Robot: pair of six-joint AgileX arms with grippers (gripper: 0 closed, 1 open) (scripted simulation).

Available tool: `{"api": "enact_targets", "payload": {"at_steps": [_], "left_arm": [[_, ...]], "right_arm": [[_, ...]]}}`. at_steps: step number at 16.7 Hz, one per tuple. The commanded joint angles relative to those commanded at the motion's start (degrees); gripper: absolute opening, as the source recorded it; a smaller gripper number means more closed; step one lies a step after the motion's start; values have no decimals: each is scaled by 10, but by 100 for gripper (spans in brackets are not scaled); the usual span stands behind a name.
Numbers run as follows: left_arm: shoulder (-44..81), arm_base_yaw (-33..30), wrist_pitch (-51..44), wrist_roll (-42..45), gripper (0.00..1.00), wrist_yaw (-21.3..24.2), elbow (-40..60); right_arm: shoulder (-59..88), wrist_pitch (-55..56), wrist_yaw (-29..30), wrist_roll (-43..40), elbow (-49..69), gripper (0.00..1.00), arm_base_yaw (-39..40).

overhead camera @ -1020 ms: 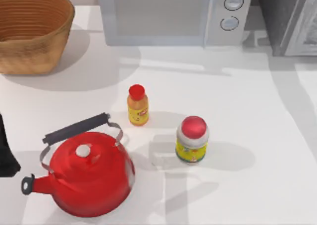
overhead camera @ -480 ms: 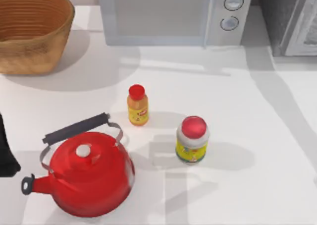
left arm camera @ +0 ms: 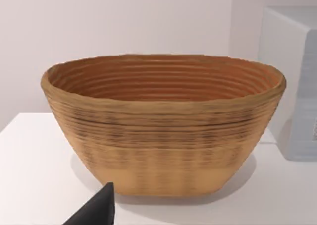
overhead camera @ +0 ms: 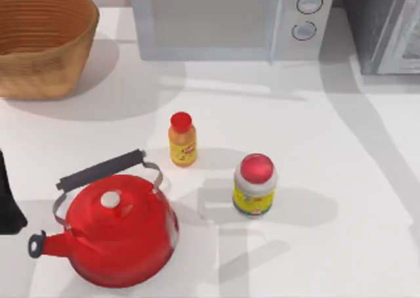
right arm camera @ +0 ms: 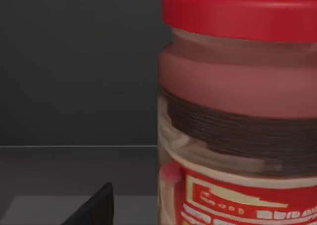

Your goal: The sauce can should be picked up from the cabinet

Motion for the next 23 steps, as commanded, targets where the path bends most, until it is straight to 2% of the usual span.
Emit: {"api": "enact_targets", "payload": {"at_steps": [6, 11, 23], "left_arm": [[0, 0, 0, 0, 100, 0, 0], [0, 0, 0, 0, 100, 0, 0], [0, 0, 0, 0, 100, 0, 0]], "right_arm": [[95, -1, -28, 0, 97, 100, -29], [103, -1, -30, 0, 105, 100, -32], [103, -1, -30, 0, 105, 10, -32]]}}
